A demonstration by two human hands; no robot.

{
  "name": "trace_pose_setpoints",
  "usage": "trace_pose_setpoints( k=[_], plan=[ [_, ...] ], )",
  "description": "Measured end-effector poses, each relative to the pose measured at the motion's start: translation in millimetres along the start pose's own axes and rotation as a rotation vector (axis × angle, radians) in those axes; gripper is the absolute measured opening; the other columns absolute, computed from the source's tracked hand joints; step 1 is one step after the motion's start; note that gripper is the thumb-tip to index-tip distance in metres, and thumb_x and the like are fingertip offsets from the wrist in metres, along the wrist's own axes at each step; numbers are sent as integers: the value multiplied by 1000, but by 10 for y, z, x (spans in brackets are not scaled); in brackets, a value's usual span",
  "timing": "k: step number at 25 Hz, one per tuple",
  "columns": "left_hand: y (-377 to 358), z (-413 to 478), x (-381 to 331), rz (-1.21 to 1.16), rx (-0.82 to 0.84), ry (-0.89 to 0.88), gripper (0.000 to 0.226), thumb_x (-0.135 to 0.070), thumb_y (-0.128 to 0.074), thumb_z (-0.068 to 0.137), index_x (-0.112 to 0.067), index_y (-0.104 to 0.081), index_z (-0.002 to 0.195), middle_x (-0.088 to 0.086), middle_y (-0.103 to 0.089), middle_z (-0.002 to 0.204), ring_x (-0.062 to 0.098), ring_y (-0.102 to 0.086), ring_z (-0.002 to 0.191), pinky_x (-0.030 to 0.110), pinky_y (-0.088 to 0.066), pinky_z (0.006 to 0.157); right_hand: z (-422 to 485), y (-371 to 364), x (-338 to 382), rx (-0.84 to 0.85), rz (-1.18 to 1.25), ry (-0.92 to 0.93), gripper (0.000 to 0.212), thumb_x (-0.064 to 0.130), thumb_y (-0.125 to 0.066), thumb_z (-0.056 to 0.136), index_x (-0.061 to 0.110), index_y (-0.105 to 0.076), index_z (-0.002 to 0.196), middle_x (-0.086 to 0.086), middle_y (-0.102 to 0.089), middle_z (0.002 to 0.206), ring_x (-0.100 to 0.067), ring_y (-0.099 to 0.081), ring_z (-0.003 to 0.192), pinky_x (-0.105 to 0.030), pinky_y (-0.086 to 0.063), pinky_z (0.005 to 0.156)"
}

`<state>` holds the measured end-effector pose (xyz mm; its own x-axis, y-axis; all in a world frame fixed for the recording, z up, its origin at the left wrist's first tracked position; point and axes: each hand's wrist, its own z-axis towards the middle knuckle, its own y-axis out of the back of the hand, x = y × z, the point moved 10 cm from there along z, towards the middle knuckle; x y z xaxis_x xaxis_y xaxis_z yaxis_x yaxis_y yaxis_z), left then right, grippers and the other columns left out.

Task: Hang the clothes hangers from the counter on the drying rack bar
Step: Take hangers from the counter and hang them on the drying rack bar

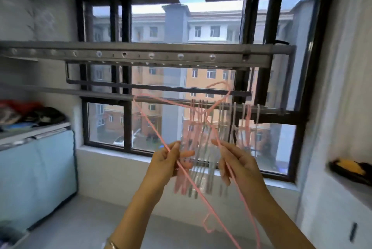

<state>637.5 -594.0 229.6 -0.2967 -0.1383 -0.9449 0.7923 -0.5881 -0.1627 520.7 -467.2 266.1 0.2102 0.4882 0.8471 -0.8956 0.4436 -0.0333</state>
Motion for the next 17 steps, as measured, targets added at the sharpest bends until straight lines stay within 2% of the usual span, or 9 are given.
trace_pose_setpoints(
  k=[2, 5, 8, 10, 13, 15, 17],
  plan=[
    [251, 222, 168, -43, 30, 85, 31, -22, -49, 96, -3, -48, 120, 4, -74, 95, 18, -71, 69, 24, -57, 60, 224, -305, -142, -38, -35, -21, 27, 14, -48, 92, 11, -63, 114, -1, -47, 47, -10, -38, 39, -18, -35, 40],
    [552, 522, 360, -150, 23, 172, 36, -13, -58, 91, -15, -33, 117, 10, -67, 99, 26, -69, 82, 27, -60, 66, 583, -590, -348, -117, -62, -66, 23, 13, -48, 94, 18, -64, 110, 3, -48, 48, -9, -38, 40, -17, -35, 40],
    [614, 822, 486, -135, 106, 212, 31, -10, -59, 90, 1, -49, 117, 13, -63, 95, 22, -65, 87, 27, -58, 74, 925, -702, -527, -176, -150, -121, 22, 17, -49, 95, 18, -63, 112, 4, -51, 52, -5, -43, 42, -16, -38, 41],
    [616, 1010, 544, -142, 127, 255, 38, -21, -59, 91, -1, -52, 123, 13, -62, 106, 22, -62, 96, 26, -54, 76, 1129, -733, -642, -198, -238, -163, 25, 19, -48, 96, 14, -61, 117, 1, -53, 58, -4, -46, 45, -15, -40, 44],
    [529, 1206, 673, -162, 157, 339, 54, -44, -57, 87, -10, -46, 128, 13, -53, 126, 26, -56, 108, 31, -49, 84, 1307, -721, -804, -213, -322, -244, 28, 19, -45, 97, 12, -57, 121, -2, -54, 64, -7, -48, 50, -15, -41, 47],
    [477, 1297, 785, -175, 171, 366, 75, -55, -57, 79, -8, -43, 135, 16, -52, 129, 26, -54, 107, 34, -46, 86, 1368, -700, -863, -203, -369, -286, 29, 20, -43, 98, 15, -55, 124, -1, -55, 64, -8, -47, 52, -16, -41, 48],
    [405, 1332, 862, -190, 207, 394, 93, -65, -59, 69, -6, -42, 138, 22, -51, 130, 25, -56, 104, 33, -48, 82, 1392, -677, -922, -160, -436, -343, 30, 23, -42, 98, 16, -54, 125, 0, -59, 66, -9, -48, 52, -18, -41, 48]
  ],
)
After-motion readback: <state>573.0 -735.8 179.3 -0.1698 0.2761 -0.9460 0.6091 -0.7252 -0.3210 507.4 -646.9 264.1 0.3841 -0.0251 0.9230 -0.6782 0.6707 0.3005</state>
